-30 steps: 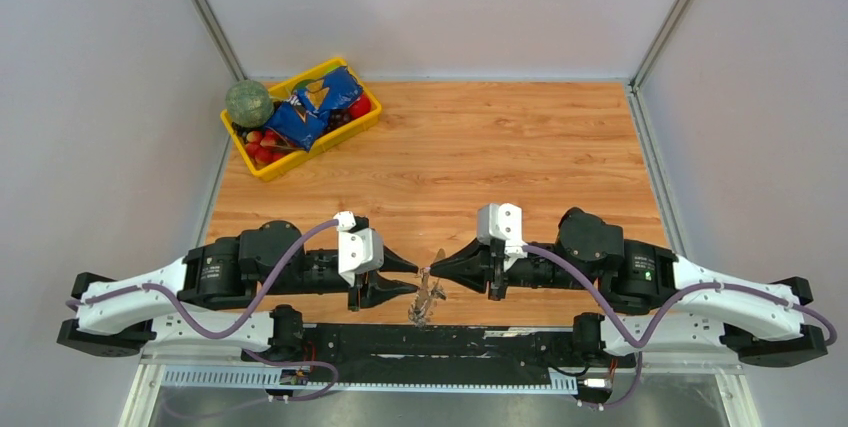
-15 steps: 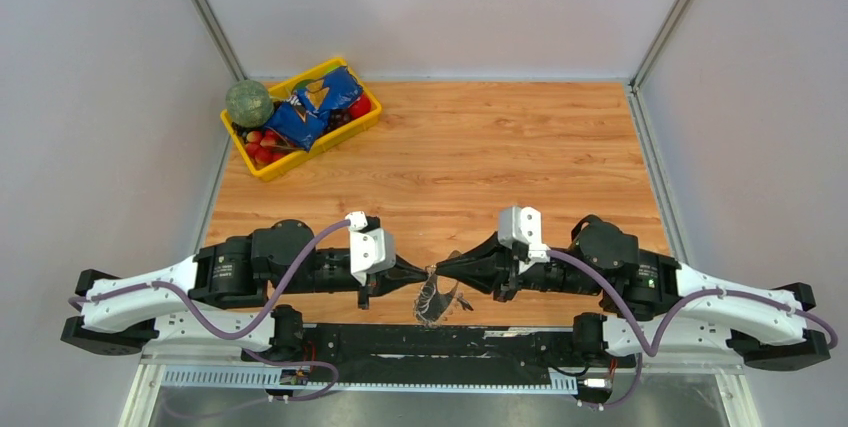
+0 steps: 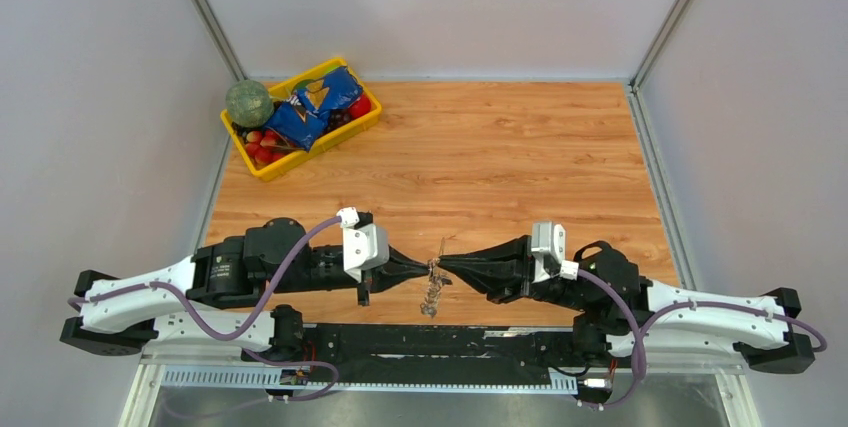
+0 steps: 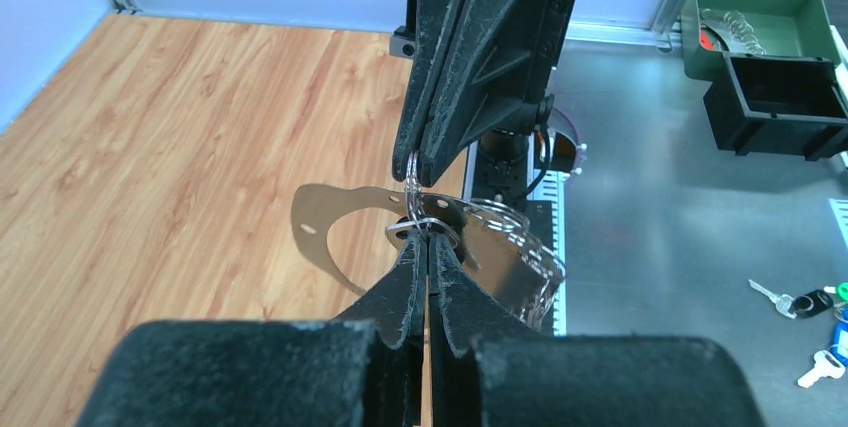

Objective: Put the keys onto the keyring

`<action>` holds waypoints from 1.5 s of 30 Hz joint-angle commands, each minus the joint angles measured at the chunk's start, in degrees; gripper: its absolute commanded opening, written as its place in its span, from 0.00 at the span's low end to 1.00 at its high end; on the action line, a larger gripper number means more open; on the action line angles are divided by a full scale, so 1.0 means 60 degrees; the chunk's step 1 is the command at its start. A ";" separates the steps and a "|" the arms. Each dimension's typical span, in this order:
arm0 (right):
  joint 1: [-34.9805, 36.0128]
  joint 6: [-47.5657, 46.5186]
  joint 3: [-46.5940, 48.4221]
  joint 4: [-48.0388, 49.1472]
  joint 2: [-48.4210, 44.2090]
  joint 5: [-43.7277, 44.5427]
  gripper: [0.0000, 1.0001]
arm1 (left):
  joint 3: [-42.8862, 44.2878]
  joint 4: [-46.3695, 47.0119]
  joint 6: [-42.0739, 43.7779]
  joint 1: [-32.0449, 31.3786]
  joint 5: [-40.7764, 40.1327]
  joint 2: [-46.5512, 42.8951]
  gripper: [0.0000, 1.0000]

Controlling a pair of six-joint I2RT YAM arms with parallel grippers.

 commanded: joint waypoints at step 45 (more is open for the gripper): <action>0.0103 -0.0404 0.1219 0.1074 0.0943 0.2724 0.00 | -0.1196 0.0812 -0.0372 -0.0035 -0.2785 -0.1634 0.74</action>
